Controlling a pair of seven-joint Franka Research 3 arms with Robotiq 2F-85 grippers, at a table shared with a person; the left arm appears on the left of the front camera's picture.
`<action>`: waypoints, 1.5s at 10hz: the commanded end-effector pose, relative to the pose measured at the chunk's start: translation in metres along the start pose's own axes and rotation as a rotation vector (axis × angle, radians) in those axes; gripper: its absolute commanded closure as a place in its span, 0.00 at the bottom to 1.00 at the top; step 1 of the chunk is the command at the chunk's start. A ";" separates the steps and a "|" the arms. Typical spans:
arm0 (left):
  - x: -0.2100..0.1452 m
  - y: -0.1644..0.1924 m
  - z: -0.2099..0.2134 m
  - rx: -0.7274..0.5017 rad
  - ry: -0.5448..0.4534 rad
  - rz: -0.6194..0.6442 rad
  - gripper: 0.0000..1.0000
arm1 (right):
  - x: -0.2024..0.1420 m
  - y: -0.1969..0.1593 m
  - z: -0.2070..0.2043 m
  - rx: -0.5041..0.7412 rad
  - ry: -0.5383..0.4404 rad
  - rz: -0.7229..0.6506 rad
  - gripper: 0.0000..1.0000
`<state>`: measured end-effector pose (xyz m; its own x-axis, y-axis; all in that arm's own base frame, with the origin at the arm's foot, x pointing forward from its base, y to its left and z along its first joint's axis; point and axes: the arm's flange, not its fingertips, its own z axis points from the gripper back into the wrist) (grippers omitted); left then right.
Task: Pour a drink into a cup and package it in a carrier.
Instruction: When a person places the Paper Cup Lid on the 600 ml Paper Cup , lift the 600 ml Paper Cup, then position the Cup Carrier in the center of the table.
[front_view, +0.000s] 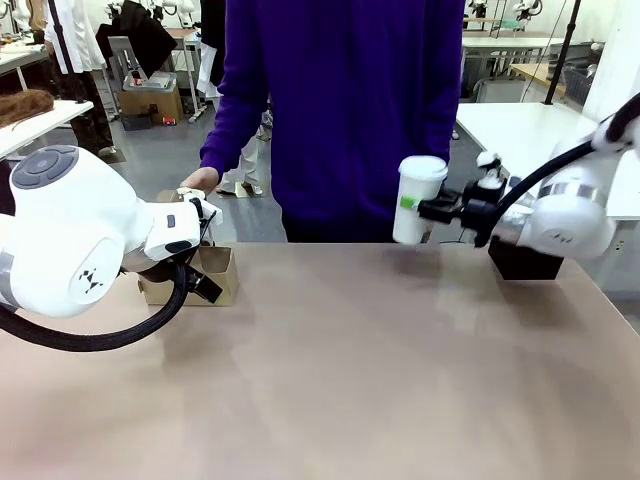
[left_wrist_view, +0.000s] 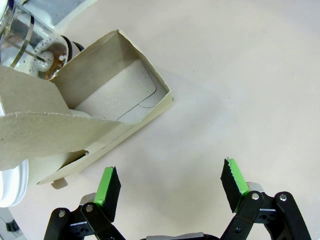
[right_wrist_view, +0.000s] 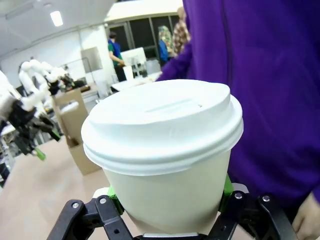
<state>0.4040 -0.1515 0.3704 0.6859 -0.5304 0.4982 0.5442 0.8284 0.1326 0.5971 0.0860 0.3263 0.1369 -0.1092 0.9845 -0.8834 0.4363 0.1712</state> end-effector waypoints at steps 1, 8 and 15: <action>0.000 0.000 0.000 -0.001 -0.001 0.000 0.00 | 0.067 0.017 0.030 0.081 -0.038 -0.005 0.20; 0.000 0.000 0.000 -0.001 -0.001 0.000 0.00 | 0.225 0.111 0.026 0.218 0.072 0.024 0.20; 0.000 0.000 0.000 -0.001 -0.001 0.000 0.00 | 0.227 0.115 0.023 0.233 0.047 0.048 0.20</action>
<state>0.4040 -0.1517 0.3706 0.6855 -0.5306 0.4985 0.5445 0.8282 0.1329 0.5178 0.0908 0.5654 0.1151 -0.0483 0.9922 -0.9679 0.2194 0.1229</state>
